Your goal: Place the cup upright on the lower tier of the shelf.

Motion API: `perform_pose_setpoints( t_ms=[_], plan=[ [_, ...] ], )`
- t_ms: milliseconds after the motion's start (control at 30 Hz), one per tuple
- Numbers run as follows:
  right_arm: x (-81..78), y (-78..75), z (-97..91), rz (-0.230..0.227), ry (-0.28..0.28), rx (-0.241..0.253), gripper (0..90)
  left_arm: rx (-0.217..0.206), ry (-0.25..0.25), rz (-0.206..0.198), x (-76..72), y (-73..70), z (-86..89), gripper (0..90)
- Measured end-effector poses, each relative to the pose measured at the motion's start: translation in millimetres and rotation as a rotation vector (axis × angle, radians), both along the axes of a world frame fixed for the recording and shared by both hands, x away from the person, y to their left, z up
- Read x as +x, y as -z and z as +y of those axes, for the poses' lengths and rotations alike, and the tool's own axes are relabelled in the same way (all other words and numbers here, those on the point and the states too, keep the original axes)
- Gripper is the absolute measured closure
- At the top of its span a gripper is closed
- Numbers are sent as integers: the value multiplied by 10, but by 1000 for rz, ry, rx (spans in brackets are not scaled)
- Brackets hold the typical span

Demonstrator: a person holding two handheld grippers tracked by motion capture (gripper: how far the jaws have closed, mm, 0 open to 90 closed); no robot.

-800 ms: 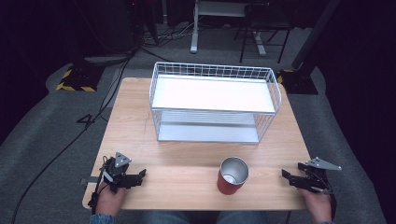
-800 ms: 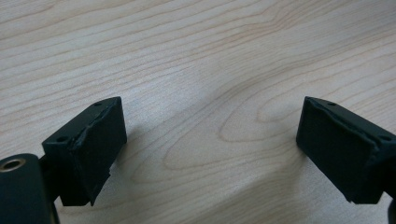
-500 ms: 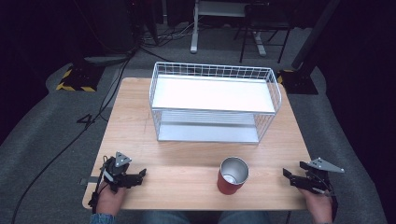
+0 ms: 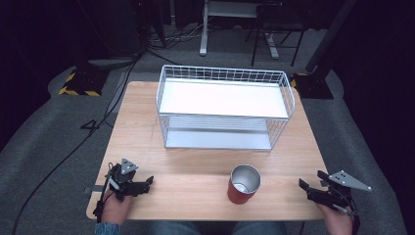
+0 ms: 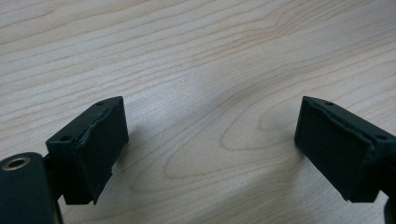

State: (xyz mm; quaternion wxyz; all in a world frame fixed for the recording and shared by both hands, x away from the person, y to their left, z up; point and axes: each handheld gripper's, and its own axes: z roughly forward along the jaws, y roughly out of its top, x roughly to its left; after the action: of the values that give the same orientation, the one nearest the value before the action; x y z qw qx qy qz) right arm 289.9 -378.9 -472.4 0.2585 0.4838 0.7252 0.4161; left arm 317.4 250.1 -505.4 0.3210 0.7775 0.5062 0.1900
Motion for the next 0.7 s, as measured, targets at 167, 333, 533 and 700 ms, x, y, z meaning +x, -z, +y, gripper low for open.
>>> perform_pose_setpoints(
  t_ms=[167, 333, 533, 700],
  plan=[
    [-105, -77, 98, -9, -28, 4, 150, 0, -9, 0, 5, 0, 3, 122],
    [-232, -146, 175, -27, -56, 7, 149, 1, -9, 0, 5, -1, 3, 122],
    [-391, -200, 218, -40, -63, 35, 148, 5, -8, -2, 4, -1, 3, 123],
    [-468, -220, 295, -52, -89, 41, 148, 4, -10, -3, 4, -1, 3, 125]
  ],
)
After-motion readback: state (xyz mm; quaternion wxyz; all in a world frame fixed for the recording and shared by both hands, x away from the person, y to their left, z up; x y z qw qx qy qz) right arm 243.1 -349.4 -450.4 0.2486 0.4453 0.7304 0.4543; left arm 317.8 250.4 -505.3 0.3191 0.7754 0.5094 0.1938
